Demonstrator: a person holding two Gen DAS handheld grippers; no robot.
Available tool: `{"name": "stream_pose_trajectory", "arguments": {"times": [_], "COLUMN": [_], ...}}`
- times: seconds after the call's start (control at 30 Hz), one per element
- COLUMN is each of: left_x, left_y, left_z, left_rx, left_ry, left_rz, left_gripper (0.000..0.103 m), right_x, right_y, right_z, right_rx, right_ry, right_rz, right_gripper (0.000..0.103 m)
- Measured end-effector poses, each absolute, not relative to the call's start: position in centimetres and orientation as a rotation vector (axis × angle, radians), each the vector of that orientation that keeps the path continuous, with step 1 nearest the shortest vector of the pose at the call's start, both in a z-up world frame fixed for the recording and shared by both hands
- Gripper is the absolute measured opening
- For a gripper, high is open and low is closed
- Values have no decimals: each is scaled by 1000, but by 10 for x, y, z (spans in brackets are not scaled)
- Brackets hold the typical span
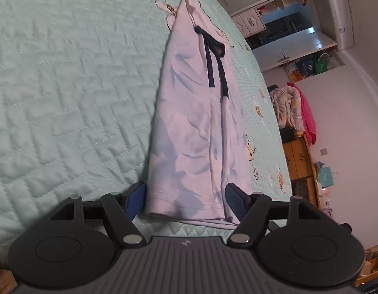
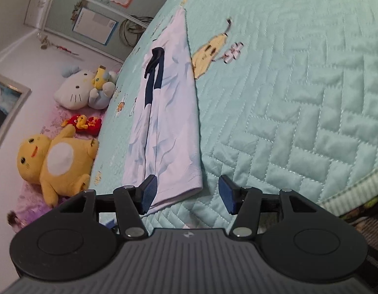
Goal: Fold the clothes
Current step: 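Lower both grippers onto the end of the white shirt strip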
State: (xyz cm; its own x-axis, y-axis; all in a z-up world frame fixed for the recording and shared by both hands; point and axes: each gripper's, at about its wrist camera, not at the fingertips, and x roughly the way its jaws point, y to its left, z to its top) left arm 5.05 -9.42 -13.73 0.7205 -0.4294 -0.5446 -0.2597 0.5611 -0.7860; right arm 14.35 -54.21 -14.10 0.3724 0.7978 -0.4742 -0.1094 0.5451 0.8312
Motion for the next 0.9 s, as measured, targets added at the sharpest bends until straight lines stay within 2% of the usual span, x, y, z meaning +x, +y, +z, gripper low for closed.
{"name": "stream_pose_trajectory", "arguments": {"times": [0.03, 0.3, 0.77, 0.9], "left_x": [52, 65, 88, 89], "left_y": [-93, -83, -94, -94], "left_z": [-139, -147, -155, -155], "left_rx": [-1011, -1061, -1086, -1079], "left_ry": [792, 816, 858, 859], "left_rz": [-119, -199, -324, -327], "left_gripper": [73, 74, 74, 70], "right_x": [146, 162, 178, 179], "right_y": [-542, -532, -517, -517], "right_z": [-144, -152, -154, -153], "right_rx": [826, 900, 918, 913], "right_ry": [1034, 1091, 1161, 1173], "right_rz": [677, 764, 868, 868], "right_gripper": [62, 63, 62, 58]}}
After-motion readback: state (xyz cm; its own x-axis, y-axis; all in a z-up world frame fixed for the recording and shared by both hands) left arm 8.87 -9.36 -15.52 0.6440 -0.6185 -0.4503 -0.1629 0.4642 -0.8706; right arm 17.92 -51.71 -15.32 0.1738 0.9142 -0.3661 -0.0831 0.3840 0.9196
